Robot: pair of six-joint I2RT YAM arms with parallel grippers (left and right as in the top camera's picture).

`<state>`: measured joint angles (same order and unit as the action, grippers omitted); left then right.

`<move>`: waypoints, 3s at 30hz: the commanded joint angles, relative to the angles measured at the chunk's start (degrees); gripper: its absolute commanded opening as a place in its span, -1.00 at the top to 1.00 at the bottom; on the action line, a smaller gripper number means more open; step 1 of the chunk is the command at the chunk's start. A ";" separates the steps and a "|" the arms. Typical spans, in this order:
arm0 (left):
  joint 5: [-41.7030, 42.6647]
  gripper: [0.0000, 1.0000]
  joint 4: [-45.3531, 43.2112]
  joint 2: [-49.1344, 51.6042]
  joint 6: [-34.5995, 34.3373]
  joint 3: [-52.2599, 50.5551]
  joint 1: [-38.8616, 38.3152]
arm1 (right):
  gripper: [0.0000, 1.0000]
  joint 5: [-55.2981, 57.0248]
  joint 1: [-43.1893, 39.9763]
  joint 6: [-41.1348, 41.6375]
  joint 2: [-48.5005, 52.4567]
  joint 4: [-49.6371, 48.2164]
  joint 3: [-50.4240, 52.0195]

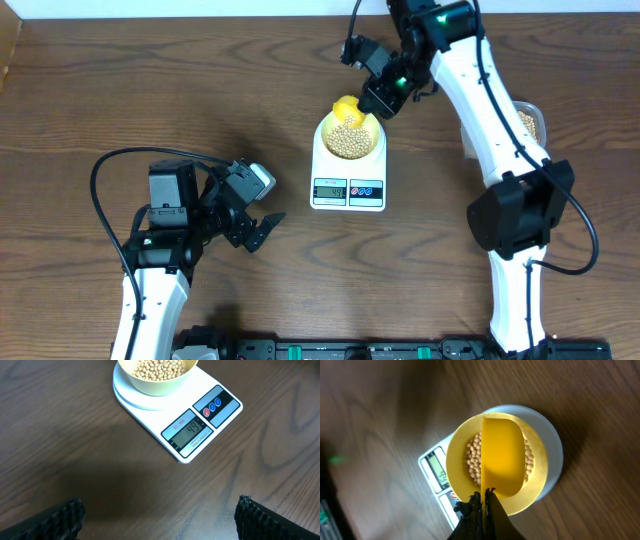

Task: Scoop item into bowl and weigh 50g on scale
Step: 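Carry the scoop right away from the bowl toward the soybean tub, then lower the scoop into the soybean tub and open the right gripper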

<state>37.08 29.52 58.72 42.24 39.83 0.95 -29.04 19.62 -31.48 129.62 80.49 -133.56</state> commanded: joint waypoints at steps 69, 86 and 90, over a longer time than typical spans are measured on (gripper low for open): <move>-0.31 -0.95 -0.04 0.00 0.57 0.24 -0.13 | 0.97 42.32 -22.45 12.87 -10.23 12.17 -1.27; -0.31 -0.95 -0.04 0.00 0.57 0.24 -0.13 | 0.97 27.87 -26.45 30.25 -10.23 10.78 -1.27; -0.31 -0.95 -0.04 0.00 0.57 0.24 -0.13 | 0.98 18.01 -31.43 38.77 -10.21 10.54 -0.61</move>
<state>37.08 29.52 58.72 42.26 39.83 0.95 -1.61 -8.62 -2.63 120.49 91.39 -134.19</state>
